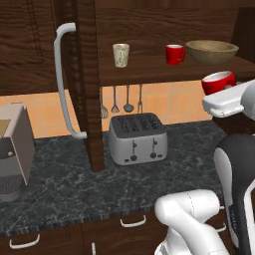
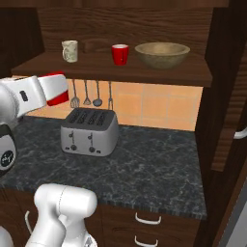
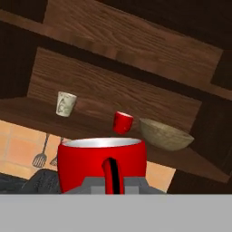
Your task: Gather all objects into one cabinet and sort the glasses and bowls to opposite sides.
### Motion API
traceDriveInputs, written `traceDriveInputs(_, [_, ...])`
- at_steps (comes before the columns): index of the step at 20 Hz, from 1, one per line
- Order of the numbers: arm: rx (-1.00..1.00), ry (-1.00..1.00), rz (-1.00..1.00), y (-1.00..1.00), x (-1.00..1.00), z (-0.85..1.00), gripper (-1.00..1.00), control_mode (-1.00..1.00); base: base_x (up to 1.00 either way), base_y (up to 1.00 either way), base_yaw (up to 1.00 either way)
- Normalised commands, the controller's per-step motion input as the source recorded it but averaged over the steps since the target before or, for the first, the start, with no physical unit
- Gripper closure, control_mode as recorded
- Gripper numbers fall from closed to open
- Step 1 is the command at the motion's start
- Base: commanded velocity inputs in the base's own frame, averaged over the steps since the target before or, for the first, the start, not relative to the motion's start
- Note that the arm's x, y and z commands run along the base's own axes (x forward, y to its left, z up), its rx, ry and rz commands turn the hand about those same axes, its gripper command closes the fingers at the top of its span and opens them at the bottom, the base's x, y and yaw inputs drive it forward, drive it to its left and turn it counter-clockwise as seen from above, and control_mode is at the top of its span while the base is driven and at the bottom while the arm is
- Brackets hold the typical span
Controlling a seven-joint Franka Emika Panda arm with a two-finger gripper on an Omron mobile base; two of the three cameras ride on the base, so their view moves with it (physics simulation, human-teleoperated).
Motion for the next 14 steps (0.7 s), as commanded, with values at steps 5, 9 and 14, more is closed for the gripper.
traceDriveInputs(5, [0.19,0.0,0.04,0.15,0.27,0.23,1.0,-1.0,0.0,0.0,0.0])
traceDriveInputs(9, [0.14,0.0,-0.02,0.16,0.47,0.09,1.0,-1.0,0.0,0.0,0.0])
traceDriveInputs(14, [0.15,0.0,-0.11,0.02,0.2,0.09,1.0,-1.0,0.0,0.0,0.0])
